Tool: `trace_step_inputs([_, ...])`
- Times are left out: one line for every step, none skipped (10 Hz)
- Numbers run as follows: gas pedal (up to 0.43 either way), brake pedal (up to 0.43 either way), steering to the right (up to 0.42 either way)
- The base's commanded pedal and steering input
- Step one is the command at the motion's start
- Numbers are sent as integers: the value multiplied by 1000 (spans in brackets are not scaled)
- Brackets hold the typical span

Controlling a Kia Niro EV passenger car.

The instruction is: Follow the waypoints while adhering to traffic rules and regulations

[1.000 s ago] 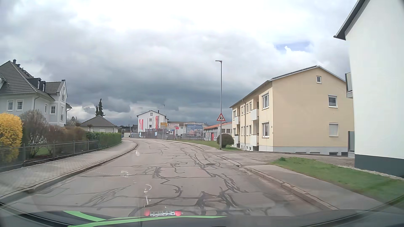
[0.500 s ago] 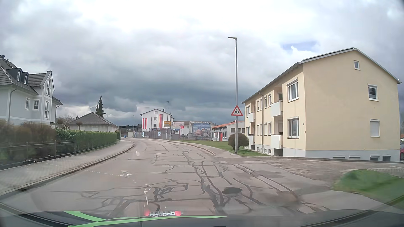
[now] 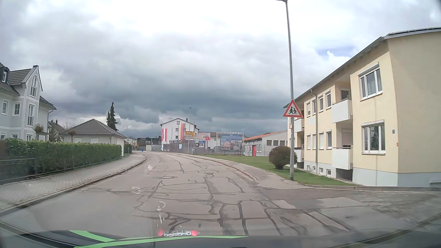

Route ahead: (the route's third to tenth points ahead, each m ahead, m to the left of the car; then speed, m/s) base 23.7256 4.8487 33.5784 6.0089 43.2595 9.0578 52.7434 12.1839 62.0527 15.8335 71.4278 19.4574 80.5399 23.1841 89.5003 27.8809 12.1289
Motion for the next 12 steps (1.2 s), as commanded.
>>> trace_step_inputs([110,0,-28])
trace_step_inputs([110,0,-28])
trace_step_inputs([110,0,-29])
trace_step_inputs([110,0,-28])
trace_step_inputs([110,0,-28])
trace_step_inputs([110,0,-29])
trace_step_inputs([110,0,-28])
trace_step_inputs([110,0,-29])
trace_step_inputs([110,0,-29])
trace_step_inputs([110,0,-29])
trace_step_inputs([110,0,-31])
trace_step_inputs([110,0,-33])
